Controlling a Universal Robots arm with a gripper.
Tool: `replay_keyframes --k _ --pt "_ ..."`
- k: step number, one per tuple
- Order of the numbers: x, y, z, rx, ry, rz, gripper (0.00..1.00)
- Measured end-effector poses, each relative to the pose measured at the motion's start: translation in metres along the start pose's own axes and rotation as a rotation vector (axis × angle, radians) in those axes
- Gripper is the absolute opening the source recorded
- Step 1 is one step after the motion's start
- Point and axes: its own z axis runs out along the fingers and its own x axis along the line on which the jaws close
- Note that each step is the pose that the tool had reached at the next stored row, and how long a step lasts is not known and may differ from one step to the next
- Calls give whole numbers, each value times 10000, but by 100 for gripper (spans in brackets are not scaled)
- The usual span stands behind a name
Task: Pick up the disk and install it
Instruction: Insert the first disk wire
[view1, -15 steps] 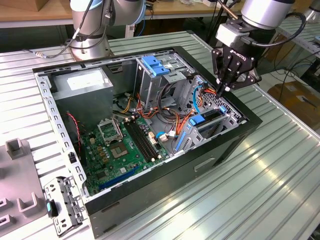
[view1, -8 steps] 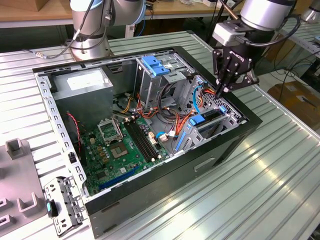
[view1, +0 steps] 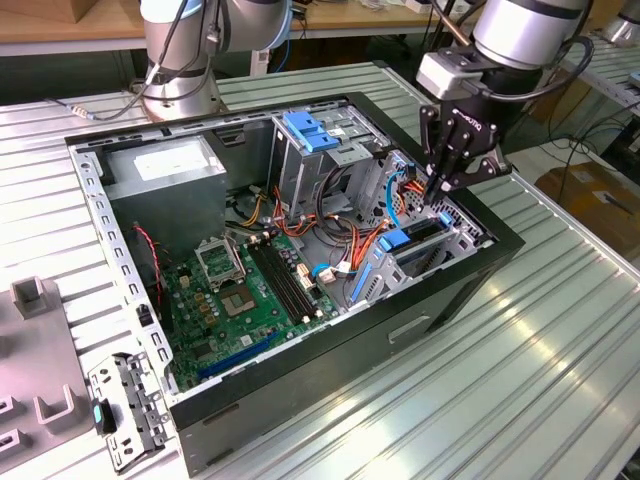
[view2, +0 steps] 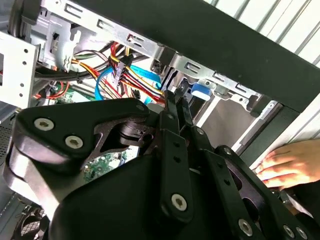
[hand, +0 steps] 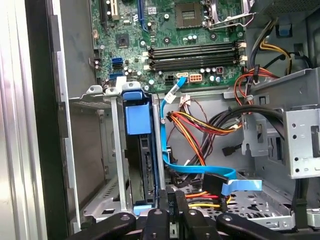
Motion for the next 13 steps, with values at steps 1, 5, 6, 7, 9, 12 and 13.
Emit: replay_keyframes --k 1,5,6,7,9,12,13 --pt "13 8 8 0 0 -1 17" --pt "60 64 35 3 -11 -111 17" --pt "60 65 35 5 -10 -134 17" --pt "61 65 34 5 -8 -136 17" --pt "61 65 35 5 -9 -138 17" --pt "61 65 35 5 -10 -146 17" --pt "61 65 35 6 -10 -152 17"
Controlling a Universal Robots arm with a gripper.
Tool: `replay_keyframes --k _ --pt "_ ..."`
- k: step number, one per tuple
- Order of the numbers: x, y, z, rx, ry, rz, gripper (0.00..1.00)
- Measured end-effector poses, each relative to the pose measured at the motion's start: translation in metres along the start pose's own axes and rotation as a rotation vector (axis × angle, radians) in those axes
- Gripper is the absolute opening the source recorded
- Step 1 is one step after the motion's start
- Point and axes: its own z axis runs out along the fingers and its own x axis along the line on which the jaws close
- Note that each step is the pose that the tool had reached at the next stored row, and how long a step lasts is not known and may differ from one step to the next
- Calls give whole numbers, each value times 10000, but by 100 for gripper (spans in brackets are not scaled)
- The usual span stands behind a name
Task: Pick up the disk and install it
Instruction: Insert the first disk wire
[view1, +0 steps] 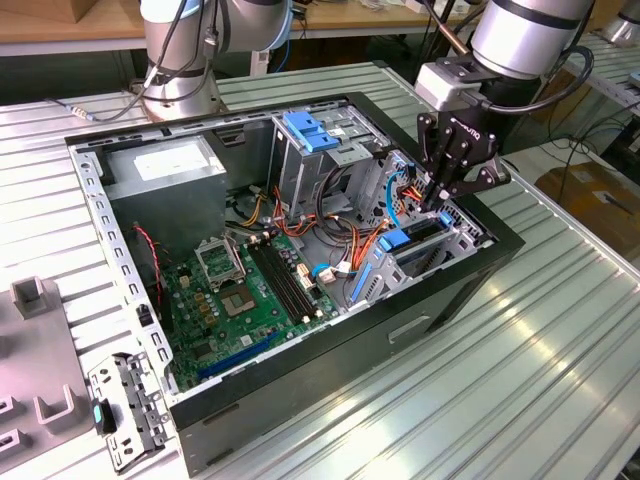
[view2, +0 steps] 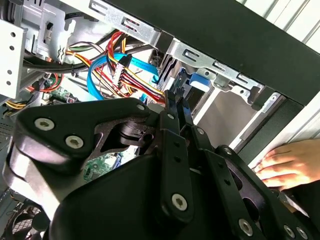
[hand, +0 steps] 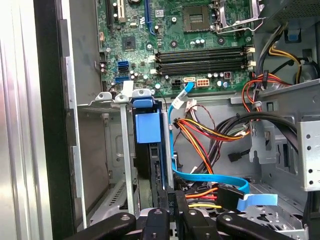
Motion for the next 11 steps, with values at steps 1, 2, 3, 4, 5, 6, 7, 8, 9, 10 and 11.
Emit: replay_keyframes --k 1,2,3,4,5,6,7,8,9,10,11 --pt "0 0 0 0 0 -6 17" --pt "0 0 0 1 0 -19 17" --pt "0 0 0 1 0 -32 17" --pt "0 0 0 1 0 -40 17" --pt "0 0 0 2 0 -47 17" --pt "0 0 0 2 0 -50 17" --pt "0 0 0 2 0 -52 17" --pt "0 0 0 3 0 -52 17" --pt "0 0 0 2 1 -53 17" --pt "1 0 0 2 0 -53 17" --pt "12 0 1 2 -18 -52 17"
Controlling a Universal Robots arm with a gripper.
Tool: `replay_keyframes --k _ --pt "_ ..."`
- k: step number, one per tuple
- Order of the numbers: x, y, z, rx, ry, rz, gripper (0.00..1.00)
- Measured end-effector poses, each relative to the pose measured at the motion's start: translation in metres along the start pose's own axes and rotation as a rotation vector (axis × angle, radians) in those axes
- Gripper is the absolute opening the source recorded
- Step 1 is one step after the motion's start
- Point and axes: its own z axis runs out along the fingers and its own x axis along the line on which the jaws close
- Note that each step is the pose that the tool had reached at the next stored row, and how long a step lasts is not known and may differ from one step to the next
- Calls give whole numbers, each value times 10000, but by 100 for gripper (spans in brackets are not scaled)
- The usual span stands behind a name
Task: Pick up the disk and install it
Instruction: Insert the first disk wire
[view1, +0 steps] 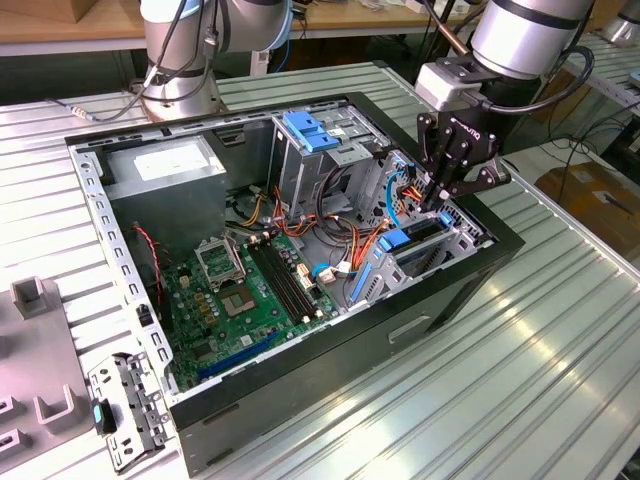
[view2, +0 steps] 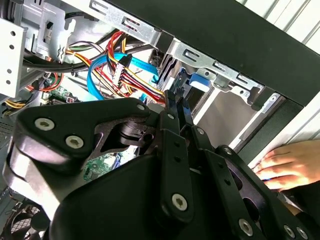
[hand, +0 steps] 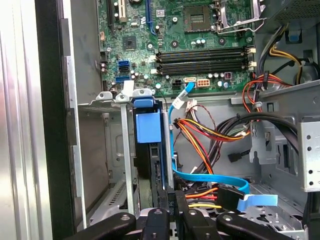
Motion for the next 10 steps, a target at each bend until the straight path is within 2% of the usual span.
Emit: replay_keyframes --k 2,6,10 --pt "34 -2 6 -3 -68 -3 17" --pt "70 29 31 28 -124 -5 17" --pt "69 36 68 59 -129 -546 17"
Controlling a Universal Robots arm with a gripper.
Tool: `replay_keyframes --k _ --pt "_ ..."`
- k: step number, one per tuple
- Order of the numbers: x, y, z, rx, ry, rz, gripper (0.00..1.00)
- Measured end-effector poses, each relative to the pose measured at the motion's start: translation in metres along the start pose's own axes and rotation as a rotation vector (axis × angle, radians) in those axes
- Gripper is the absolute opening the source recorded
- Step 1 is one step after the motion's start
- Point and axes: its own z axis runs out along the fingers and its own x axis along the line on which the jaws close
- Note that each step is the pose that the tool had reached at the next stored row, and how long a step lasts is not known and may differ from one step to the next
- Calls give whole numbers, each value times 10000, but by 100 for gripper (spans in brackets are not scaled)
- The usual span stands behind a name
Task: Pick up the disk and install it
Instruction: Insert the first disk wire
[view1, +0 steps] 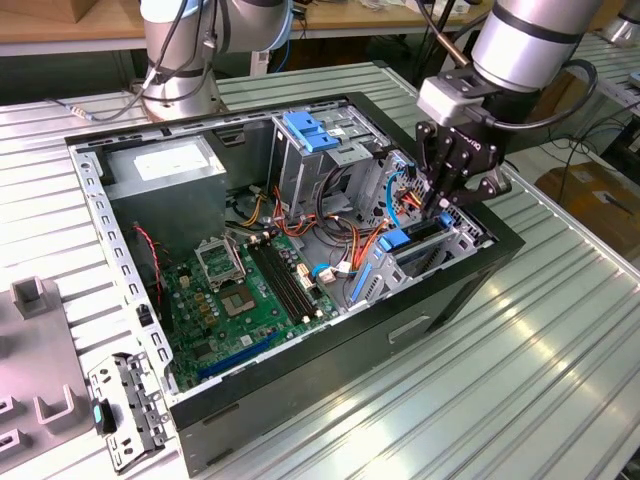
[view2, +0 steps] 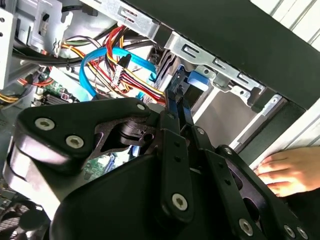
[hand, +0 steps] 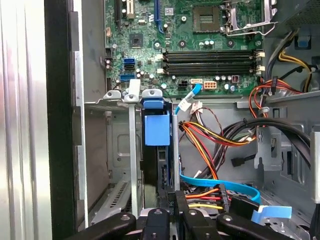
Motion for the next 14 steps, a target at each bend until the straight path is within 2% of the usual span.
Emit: replay_keyframes --k 14 --pt "0 19 9 2 -1 -40 17"
